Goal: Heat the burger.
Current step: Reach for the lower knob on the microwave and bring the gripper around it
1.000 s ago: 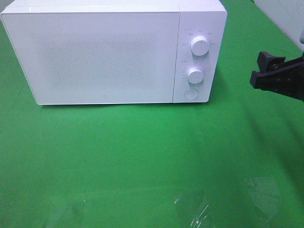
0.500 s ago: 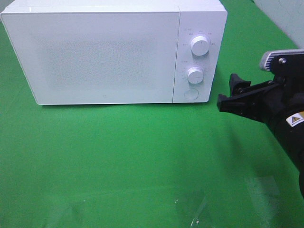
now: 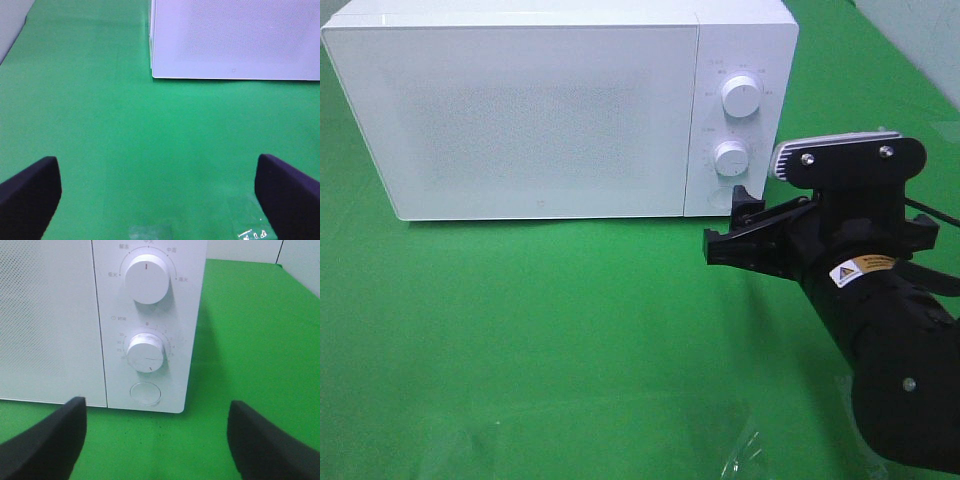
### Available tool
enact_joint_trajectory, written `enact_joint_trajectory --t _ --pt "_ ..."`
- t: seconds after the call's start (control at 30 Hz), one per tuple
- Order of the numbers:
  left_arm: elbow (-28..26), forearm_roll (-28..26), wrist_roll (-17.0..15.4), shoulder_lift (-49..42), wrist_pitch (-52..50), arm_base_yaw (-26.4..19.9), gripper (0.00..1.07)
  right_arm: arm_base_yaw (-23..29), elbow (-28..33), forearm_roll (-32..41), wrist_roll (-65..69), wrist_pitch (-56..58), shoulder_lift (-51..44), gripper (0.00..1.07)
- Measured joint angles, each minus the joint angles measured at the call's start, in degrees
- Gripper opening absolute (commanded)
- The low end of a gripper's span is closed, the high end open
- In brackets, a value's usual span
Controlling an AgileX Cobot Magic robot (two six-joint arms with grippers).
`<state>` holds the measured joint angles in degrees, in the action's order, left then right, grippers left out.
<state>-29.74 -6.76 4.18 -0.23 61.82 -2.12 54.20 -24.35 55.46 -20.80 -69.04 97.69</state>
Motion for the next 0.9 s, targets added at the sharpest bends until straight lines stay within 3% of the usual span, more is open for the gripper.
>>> enact_joint_trajectory --t 0.27,0.9 --pt "0.00 0.00 0.00 0.00 0.00 0.00 0.97 0.00 -3.38 -0.29 0.06 -0.06 3.61 0.76" --pt "0.00 0.00 0.00 0.00 0.00 0.00 0.97 -10.08 -13.01 -9.74 1.43 0.06 12.26 0.76"
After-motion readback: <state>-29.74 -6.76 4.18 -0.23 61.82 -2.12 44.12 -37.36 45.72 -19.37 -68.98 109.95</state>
